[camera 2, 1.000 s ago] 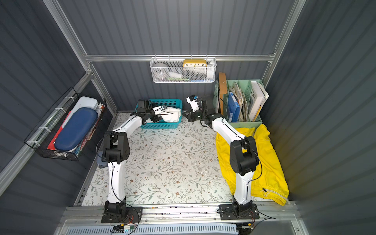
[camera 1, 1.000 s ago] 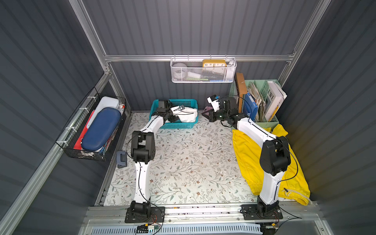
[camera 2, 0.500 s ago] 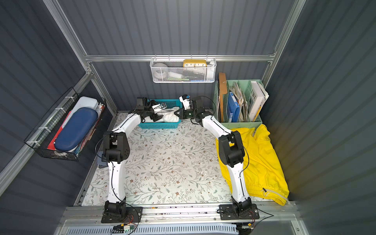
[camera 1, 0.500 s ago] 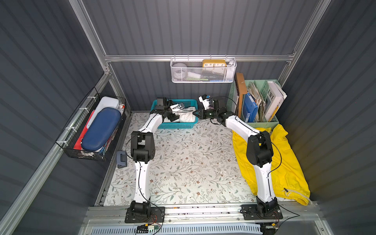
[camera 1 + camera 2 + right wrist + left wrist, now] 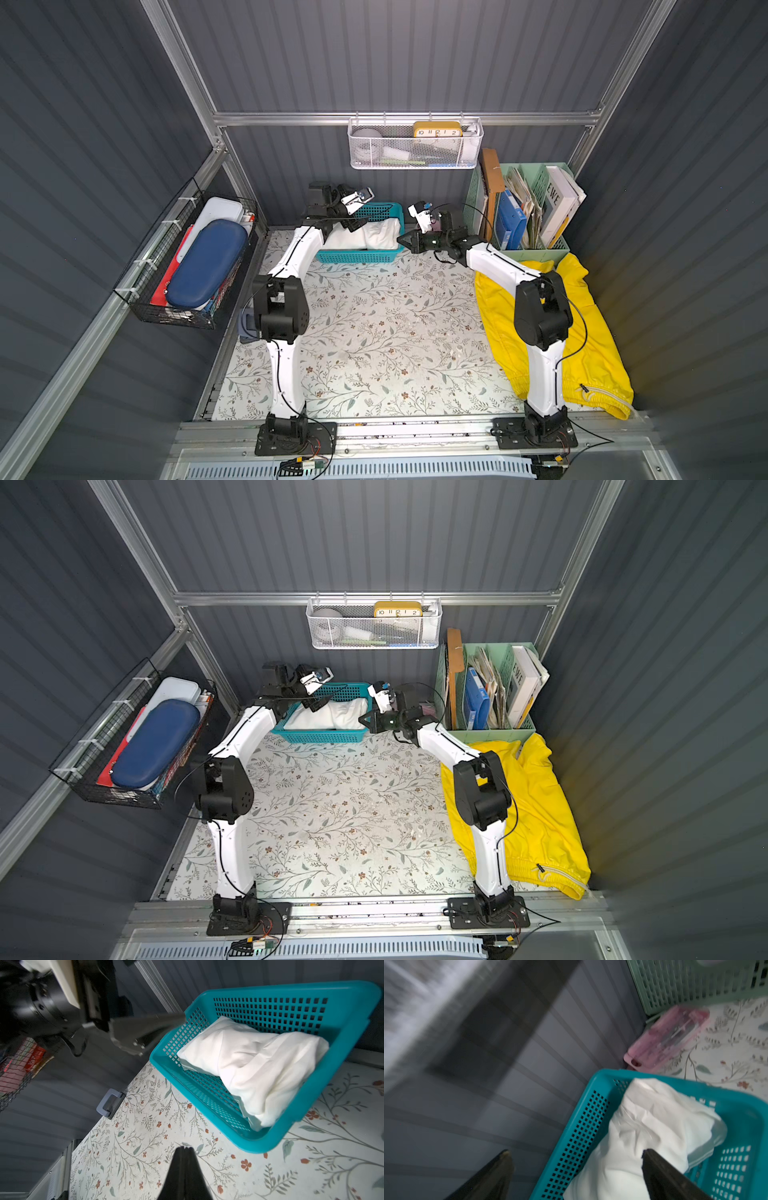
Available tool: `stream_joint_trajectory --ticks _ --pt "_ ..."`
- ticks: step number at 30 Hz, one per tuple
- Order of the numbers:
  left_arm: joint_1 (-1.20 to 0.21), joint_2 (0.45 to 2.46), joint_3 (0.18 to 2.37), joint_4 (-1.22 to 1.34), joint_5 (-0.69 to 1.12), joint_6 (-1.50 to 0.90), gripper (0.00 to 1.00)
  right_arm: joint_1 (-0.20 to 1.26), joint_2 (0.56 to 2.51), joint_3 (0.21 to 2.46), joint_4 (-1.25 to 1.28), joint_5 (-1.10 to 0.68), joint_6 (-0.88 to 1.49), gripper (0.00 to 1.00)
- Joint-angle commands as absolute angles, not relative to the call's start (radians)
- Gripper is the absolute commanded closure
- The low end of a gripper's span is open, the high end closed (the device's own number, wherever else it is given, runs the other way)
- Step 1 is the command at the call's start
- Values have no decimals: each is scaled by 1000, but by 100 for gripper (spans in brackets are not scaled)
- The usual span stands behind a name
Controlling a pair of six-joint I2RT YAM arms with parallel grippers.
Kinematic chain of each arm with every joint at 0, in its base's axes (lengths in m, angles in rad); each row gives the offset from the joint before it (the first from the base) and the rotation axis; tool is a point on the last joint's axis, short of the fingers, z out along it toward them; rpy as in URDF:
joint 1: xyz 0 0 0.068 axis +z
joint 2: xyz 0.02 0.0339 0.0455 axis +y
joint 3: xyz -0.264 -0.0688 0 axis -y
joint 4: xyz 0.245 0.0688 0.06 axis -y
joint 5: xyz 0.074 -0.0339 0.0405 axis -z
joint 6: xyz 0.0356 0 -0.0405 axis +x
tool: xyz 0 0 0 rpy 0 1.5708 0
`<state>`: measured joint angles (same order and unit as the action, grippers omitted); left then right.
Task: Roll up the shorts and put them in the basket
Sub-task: Place the shorts in the bin, then move the shorts from the center of the board.
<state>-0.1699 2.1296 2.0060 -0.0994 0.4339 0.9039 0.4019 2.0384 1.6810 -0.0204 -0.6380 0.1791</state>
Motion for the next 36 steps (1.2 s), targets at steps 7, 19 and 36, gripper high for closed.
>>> stream_joint_trajectory --ticks 7,19,36 --pt "-175 1868 1794 171 644 524 0 330 1809 1591 -566 -172 -15 65" --pt "-374 1860 1614 165 504 411 0 169 1681 1261 -739 -25 90 55" --pt "-519 1844 1279 233 518 238 0 161 1849 1195 -753 72 95 55"
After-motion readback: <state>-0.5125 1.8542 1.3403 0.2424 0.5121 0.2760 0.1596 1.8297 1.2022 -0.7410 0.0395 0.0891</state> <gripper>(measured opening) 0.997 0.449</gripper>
